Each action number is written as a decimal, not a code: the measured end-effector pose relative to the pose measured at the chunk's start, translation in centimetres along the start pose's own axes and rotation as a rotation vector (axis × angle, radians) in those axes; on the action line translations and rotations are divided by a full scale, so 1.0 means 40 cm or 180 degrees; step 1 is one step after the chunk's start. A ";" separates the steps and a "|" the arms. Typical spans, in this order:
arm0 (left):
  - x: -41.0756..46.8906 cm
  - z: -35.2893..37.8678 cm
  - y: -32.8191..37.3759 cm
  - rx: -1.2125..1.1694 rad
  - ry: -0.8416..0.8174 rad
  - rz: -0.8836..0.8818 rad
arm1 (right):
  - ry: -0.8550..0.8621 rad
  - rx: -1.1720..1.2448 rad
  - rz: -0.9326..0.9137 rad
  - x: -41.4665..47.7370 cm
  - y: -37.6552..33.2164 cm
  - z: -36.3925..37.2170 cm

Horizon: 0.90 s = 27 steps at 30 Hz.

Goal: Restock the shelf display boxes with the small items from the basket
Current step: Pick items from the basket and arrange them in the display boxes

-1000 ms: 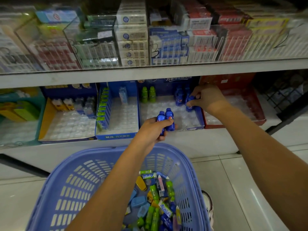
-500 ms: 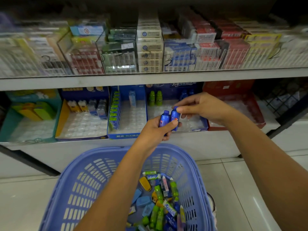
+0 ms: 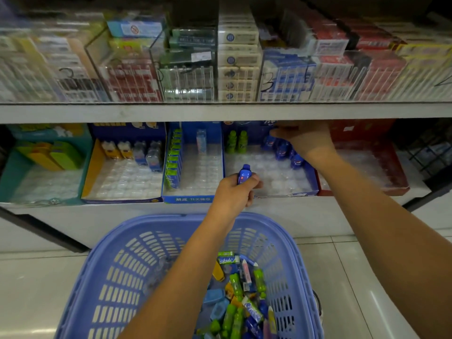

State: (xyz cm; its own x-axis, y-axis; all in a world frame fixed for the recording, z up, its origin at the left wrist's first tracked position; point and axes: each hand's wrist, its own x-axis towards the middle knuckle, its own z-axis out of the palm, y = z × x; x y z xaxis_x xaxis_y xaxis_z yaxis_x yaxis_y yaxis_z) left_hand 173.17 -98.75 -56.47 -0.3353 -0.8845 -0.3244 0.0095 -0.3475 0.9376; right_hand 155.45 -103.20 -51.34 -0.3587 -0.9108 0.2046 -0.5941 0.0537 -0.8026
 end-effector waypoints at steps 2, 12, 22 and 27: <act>0.000 0.002 0.000 -0.0086 -0.0067 -0.0054 | -0.0146 -0.0173 -0.0026 0.025 0.021 0.032; 0.014 -0.006 0.007 -0.0788 -0.0231 -0.0404 | -0.0406 -0.0665 0.0010 0.080 0.091 0.062; -0.021 -0.025 0.043 -0.2042 -0.0608 -0.0415 | -0.0248 -0.1118 -0.0090 0.033 0.019 0.054; -0.025 -0.026 0.014 -0.1095 -0.0257 0.0206 | -0.0917 0.0557 0.0367 -0.112 -0.051 0.024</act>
State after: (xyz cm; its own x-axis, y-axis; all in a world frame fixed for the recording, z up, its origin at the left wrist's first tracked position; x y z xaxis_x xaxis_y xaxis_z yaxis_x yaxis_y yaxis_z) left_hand 174.49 -98.38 -55.75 -0.3967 -0.8855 -0.2418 0.3451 -0.3880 0.8546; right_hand 158.96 -99.64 -51.17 -0.1837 -0.9822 -0.0394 -0.4203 0.1147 -0.9001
